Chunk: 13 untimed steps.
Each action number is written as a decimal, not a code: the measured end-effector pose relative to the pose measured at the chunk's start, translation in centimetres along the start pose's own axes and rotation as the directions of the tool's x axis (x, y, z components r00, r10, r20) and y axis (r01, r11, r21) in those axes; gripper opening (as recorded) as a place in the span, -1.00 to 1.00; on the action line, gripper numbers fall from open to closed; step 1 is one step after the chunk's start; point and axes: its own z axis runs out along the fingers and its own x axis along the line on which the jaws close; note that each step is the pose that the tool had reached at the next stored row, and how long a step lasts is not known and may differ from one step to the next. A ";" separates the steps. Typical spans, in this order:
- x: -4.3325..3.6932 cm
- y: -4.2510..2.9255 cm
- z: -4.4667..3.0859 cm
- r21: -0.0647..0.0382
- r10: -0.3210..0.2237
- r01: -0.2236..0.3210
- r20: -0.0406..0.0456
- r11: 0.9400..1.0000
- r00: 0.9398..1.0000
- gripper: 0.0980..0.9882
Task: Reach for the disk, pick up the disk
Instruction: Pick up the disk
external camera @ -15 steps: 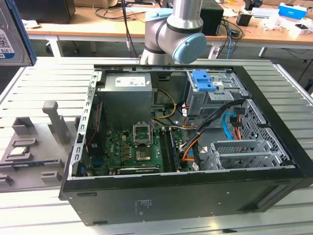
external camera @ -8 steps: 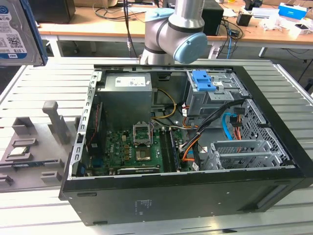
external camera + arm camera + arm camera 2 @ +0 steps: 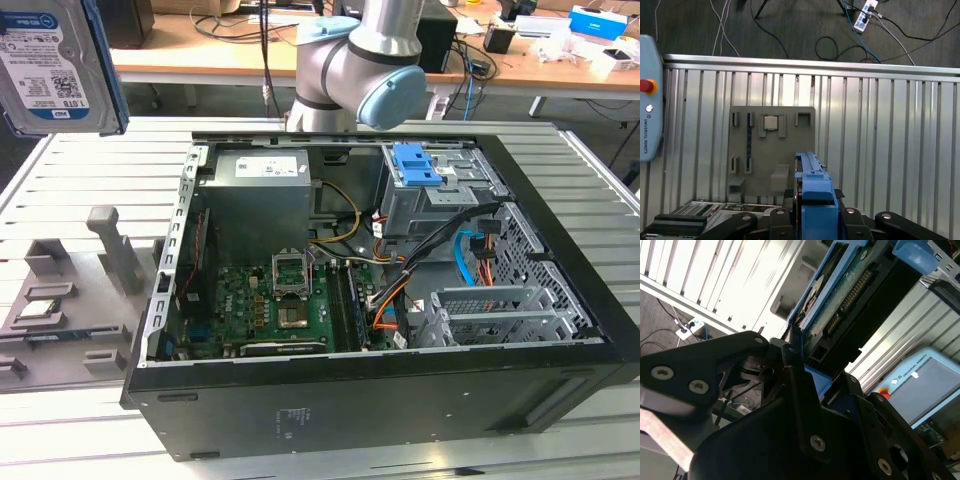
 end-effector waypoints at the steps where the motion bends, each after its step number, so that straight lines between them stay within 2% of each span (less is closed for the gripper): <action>1: 0.01 -0.44 -0.02 0.000 0.000 0.000 0.000 1.000 1.000 -0.39; 3: 0.01 -1.04 -0.04 0.000 0.000 0.000 0.000 1.000 1.000 -0.39; 4: 0.01 -1.71 -0.08 0.000 0.000 0.000 0.000 1.000 1.000 -0.39; 11: 0.02 -4.26 -0.20 -0.001 0.000 0.000 0.000 1.000 1.000 -0.39; 13: 0.02 -5.33 -0.24 0.000 0.000 0.000 0.000 1.000 1.000 -0.39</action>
